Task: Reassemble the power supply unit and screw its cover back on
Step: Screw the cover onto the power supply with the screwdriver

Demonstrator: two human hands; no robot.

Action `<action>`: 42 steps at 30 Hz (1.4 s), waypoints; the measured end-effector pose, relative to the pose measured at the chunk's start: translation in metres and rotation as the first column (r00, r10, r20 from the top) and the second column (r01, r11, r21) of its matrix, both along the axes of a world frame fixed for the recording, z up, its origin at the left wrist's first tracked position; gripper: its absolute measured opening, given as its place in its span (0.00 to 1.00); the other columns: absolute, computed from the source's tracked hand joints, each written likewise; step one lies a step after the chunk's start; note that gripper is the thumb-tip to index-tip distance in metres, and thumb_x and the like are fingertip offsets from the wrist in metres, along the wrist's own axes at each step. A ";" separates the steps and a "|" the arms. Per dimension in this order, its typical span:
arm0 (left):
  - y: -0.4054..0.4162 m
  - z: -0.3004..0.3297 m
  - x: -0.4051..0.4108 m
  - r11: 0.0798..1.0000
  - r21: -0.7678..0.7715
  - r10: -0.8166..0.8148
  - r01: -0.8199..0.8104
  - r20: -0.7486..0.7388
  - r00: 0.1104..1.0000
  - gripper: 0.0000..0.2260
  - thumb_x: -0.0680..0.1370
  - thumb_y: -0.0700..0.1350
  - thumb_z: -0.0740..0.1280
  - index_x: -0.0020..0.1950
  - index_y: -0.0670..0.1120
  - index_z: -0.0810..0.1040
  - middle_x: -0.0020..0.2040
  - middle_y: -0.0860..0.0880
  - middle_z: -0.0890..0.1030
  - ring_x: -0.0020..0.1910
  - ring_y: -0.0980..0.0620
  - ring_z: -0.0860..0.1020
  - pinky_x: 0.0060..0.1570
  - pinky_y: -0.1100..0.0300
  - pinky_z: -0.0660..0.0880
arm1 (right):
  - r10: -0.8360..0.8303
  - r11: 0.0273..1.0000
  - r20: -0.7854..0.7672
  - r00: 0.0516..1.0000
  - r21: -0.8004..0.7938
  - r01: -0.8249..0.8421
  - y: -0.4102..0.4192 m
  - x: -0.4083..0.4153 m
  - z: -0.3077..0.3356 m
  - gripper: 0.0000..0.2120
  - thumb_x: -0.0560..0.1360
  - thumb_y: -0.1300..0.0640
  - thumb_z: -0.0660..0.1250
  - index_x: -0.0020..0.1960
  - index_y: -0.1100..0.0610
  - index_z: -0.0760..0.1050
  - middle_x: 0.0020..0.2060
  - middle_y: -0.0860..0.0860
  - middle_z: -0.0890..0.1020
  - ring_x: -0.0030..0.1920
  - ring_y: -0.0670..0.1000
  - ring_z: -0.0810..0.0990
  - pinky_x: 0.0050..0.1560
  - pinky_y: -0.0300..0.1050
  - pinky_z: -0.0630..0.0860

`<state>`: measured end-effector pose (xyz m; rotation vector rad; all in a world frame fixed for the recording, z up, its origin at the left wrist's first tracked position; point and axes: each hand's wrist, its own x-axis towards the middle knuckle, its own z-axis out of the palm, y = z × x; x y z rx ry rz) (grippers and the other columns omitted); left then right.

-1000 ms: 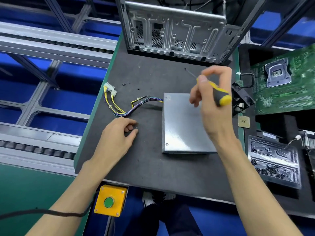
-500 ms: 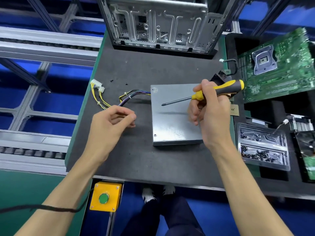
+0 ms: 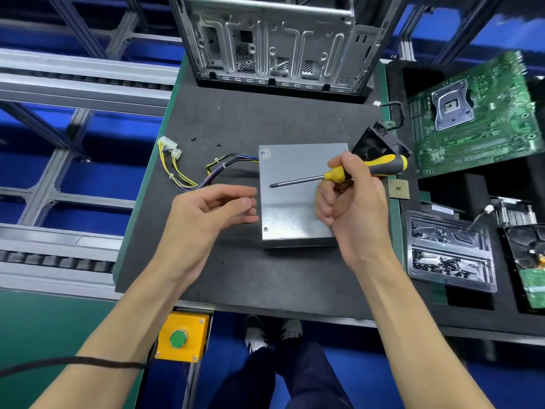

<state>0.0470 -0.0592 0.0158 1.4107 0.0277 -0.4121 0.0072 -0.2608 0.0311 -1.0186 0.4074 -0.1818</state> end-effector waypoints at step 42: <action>-0.016 0.008 -0.008 0.998 0.022 -0.056 0.055 0.014 0.998 0.08 0.75 0.29 0.71 0.45 0.41 0.85 0.41 0.42 0.86 0.40 0.43 0.86 0.45 0.60 0.82 | 0.065 0.956 0.144 0.987 -0.291 -0.021 0.009 -0.014 0.009 0.11 0.83 0.56 0.62 0.42 0.50 0.73 0.23 0.52 0.71 0.22 0.52 0.70 0.23 0.38 0.67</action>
